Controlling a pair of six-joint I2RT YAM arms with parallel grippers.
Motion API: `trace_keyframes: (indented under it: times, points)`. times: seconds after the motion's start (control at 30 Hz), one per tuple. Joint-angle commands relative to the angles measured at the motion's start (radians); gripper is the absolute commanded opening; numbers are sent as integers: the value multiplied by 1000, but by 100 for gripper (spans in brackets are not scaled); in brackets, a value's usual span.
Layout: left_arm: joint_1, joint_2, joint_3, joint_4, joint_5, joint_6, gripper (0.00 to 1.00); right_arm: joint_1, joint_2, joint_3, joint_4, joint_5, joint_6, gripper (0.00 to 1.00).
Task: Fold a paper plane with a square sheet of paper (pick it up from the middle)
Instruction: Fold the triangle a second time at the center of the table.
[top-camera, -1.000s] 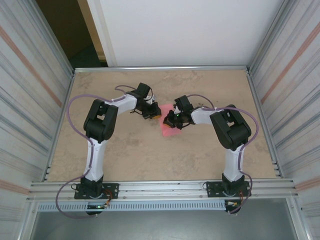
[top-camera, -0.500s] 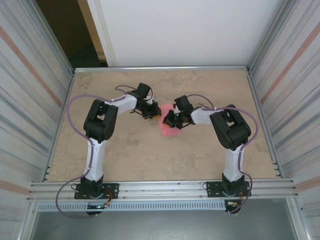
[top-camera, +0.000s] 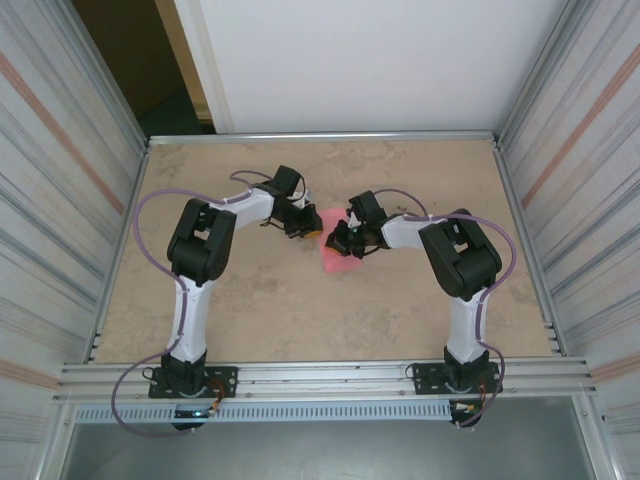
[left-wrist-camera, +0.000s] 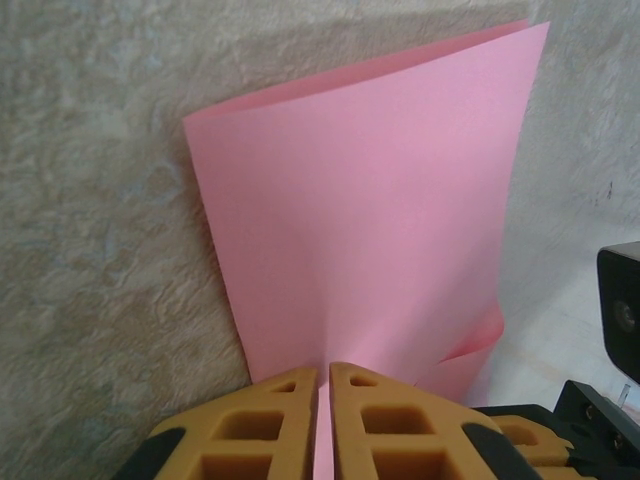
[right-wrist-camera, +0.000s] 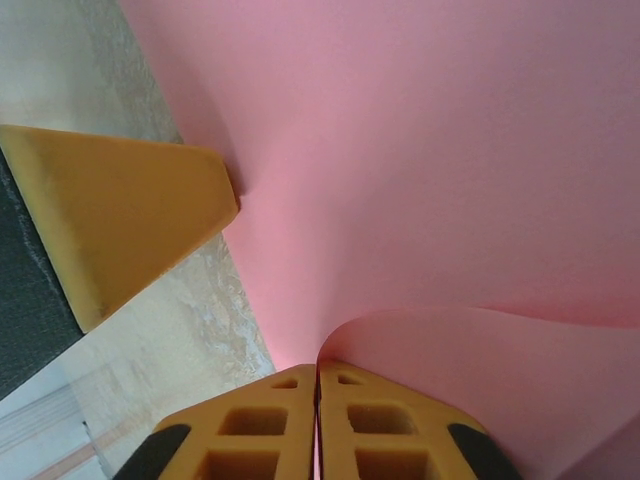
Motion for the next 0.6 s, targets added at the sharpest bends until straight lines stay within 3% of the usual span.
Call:
trace_keyframes:
  times: [0.0, 0.23, 0.57]
  points:
    - [0, -6, 34, -59, -19, 12, 15, -1, 26, 13, -61, 12, -7, 17]
    - [54, -134, 24, -42, -63, -14, 25, -7, 24, 17, -58, 8, 9, 40]
    - [128, -293, -167, 28, -81, -54, 36, -9, 5, 1, -40, 14, -23, 57]
